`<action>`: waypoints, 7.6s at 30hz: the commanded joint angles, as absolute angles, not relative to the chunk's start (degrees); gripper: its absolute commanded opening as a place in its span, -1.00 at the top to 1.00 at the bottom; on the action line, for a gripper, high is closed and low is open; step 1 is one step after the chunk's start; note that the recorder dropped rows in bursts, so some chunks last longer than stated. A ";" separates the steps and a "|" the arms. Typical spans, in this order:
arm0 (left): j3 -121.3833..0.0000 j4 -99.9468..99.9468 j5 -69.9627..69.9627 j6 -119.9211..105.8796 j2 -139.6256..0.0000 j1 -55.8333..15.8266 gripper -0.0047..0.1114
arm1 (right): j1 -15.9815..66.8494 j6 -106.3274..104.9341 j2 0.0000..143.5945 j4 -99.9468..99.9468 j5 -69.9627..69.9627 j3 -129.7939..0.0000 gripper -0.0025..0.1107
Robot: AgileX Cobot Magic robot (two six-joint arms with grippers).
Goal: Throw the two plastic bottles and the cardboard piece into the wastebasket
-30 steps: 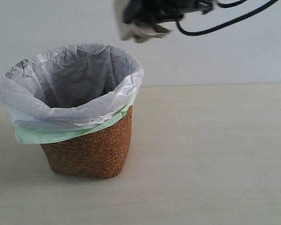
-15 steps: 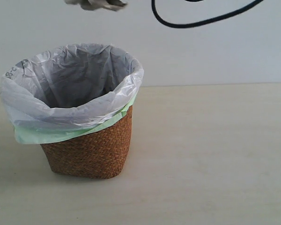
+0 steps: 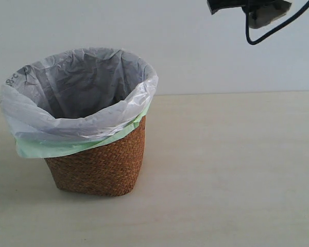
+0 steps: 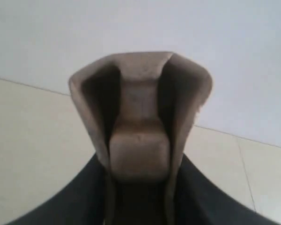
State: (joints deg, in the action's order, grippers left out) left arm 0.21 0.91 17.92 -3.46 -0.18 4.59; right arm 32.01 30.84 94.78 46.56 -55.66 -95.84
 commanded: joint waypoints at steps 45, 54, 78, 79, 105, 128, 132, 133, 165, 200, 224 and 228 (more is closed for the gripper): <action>0.00 1.02 17.52 -2.96 0.00 4.20 -0.94 | 30.85 -3.35 96.87 -6.39 -55.30 -96.11 0.59; 0.00 1.02 17.52 -2.96 0.00 4.20 -0.94 | 30.85 -2.30 83.08 -5.01 -52.20 -91.13 0.96; 0.00 1.02 17.52 -2.96 0.00 4.20 -0.94 | 18.00 -4.94 10.97 -4.33 -37.04 -61.67 0.96; 0.00 1.02 17.52 -2.96 0.00 4.20 -0.94 | 14.46 -7.76 10.31 -8.15 -36.74 -61.67 0.96; 0.00 1.02 17.52 -2.96 0.00 4.20 -0.94 | 0.09 -31.31 1.93 -47.38 -9.71 -19.01 0.96; 0.00 1.02 17.52 -2.96 0.00 4.20 -0.94 | 0.55 -38.53 1.93 -47.13 -1.71 0.00 0.96; 0.00 1.02 17.52 -2.96 0.00 4.20 -0.94 | 0.55 -38.53 1.93 -47.13 -1.97 0.00 0.96; 0.00 1.02 17.52 -2.96 0.00 4.20 -0.94 | 0.55 -38.53 1.93 -47.13 -2.09 0.00 0.96; 0.00 1.02 17.52 -2.96 0.00 4.20 -0.94 | 0.55 9.95 1.93 5.75 -7.59 0.00 0.96; 0.00 1.02 17.52 -2.96 0.00 4.20 -0.94 | 7.36 1.05 1.83 5.08 -18.50 0.00 0.96; 0.00 1.02 17.52 -2.96 0.00 4.20 -0.94 | 7.36 1.19 1.83 5.07 -18.50 0.00 0.96; 0.00 1.02 17.52 -2.96 0.00 4.20 -0.94 | 7.36 1.19 1.83 5.07 -18.50 0.00 0.96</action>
State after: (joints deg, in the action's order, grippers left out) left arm 0.21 0.91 17.92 -3.46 -0.18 4.59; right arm 7.32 1.49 2.20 5.07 -18.70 0.02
